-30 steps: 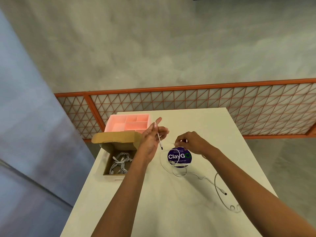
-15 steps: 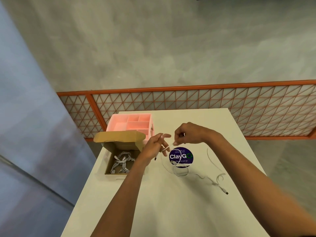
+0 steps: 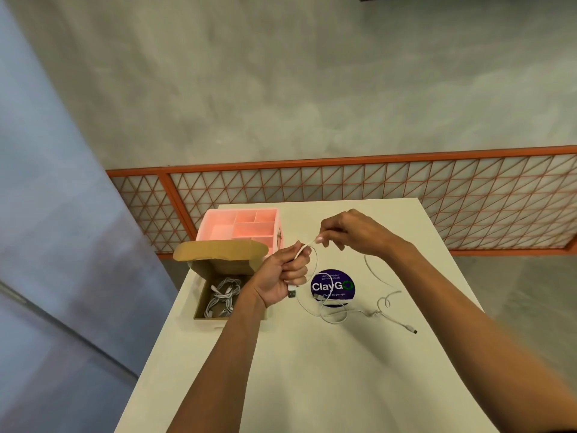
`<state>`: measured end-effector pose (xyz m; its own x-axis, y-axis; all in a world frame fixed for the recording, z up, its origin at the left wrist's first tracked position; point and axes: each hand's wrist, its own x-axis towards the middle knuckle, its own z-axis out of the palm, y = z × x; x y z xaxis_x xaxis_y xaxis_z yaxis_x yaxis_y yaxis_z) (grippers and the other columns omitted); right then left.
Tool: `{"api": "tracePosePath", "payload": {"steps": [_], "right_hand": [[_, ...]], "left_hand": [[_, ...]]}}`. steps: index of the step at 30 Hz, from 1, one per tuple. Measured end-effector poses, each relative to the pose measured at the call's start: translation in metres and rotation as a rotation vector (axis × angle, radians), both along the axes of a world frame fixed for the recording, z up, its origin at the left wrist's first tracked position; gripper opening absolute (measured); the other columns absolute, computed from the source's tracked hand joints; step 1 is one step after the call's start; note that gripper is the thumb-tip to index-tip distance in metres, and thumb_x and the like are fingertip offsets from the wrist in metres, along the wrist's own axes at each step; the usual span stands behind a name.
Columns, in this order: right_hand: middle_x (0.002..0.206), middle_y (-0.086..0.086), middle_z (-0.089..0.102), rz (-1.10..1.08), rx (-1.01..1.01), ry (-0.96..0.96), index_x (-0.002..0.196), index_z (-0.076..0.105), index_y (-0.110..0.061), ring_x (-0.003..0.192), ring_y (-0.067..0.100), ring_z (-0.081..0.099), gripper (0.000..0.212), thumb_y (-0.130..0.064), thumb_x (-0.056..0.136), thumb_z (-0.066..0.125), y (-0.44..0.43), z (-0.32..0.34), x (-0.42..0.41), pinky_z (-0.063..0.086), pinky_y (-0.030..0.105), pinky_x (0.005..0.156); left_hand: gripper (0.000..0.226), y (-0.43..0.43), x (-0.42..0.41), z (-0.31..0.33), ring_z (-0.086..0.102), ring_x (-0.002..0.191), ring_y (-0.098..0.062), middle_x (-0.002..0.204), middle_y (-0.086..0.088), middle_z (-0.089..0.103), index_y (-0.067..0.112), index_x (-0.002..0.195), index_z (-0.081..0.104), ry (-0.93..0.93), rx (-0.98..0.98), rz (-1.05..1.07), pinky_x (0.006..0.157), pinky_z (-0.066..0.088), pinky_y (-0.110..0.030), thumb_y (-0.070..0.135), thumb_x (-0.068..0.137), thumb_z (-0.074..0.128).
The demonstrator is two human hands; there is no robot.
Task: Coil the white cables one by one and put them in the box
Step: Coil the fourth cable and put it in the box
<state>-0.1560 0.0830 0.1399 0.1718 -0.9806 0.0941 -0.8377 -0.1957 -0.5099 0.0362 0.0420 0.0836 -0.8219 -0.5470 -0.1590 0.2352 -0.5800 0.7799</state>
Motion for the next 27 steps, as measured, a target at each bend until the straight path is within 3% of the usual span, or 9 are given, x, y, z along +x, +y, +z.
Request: {"api": "tracePosePath", "payload": {"steps": [6,9,12,18,24,27], "right_hand": [[0.051,-0.004,0.040,-0.062,0.026,-0.414,0.071,0.064,-0.005,0.045,0.005,0.032,0.033,-0.033,0.088,0.064,0.006,0.004,0.001,0.028,0.013,0.047],[0.063,-0.005,0.050,-0.018,0.048,-0.565,0.083,0.068,-0.009,0.058,0.006,0.037,0.021,-0.026,0.092,0.059,0.010,0.000,-0.003,0.033,0.015,0.055],[0.065,-0.006,0.052,-0.051,-0.024,-0.632,0.092,0.070,-0.007,0.060,0.002,0.041,0.023,-0.023,0.096,0.053,0.009,-0.005,0.000,0.035,0.012,0.057],[0.054,-0.002,0.050,-0.129,-0.092,-0.450,0.086,0.068,-0.013,0.048,0.004,0.043,0.029,-0.031,0.098,0.048,0.004,-0.018,0.010,0.035,0.010,0.055],[0.052,-0.005,0.048,-0.165,-0.131,-0.352,0.083,0.068,-0.014,0.046,0.002,0.045,0.029,-0.033,0.096,0.051,0.002,-0.017,0.014,0.036,0.009,0.052],[0.059,-0.001,0.053,-0.168,-0.077,-0.308,0.089,0.066,-0.015,0.048,0.000,0.045,0.030,-0.031,0.100,0.043,0.001,-0.021,0.015,0.035,0.011,0.054]], "left_hand": [[0.016,-0.003,0.007,0.003,0.014,0.039,-0.005,0.051,0.008,0.018,0.015,0.075,0.062,0.220,0.075,-0.111,0.036,0.021,-0.013,0.026,0.081,0.072],[0.018,-0.005,0.011,0.007,0.014,0.039,-0.005,0.050,0.008,0.019,0.014,0.074,0.061,0.307,0.126,-0.037,0.036,0.019,-0.014,0.019,0.076,0.078],[0.022,-0.006,0.011,0.009,0.014,0.039,-0.005,0.050,0.008,0.019,0.012,0.077,0.058,0.298,0.120,-0.012,0.034,0.022,-0.014,0.022,0.076,0.078],[0.036,-0.003,0.009,0.012,0.013,0.039,-0.005,0.050,0.006,0.017,0.009,0.090,0.052,0.249,0.068,0.006,0.037,0.023,-0.014,0.033,0.078,0.076],[0.025,-0.005,0.014,0.011,0.014,0.039,-0.005,0.050,0.007,0.018,0.014,0.078,0.059,0.268,0.048,-0.015,0.036,0.025,-0.013,0.033,0.078,0.076],[0.028,-0.001,0.013,0.015,0.012,0.038,-0.005,0.049,0.007,0.017,0.014,0.080,0.059,0.289,0.040,0.024,0.034,0.023,-0.013,0.029,0.072,0.081]]}}
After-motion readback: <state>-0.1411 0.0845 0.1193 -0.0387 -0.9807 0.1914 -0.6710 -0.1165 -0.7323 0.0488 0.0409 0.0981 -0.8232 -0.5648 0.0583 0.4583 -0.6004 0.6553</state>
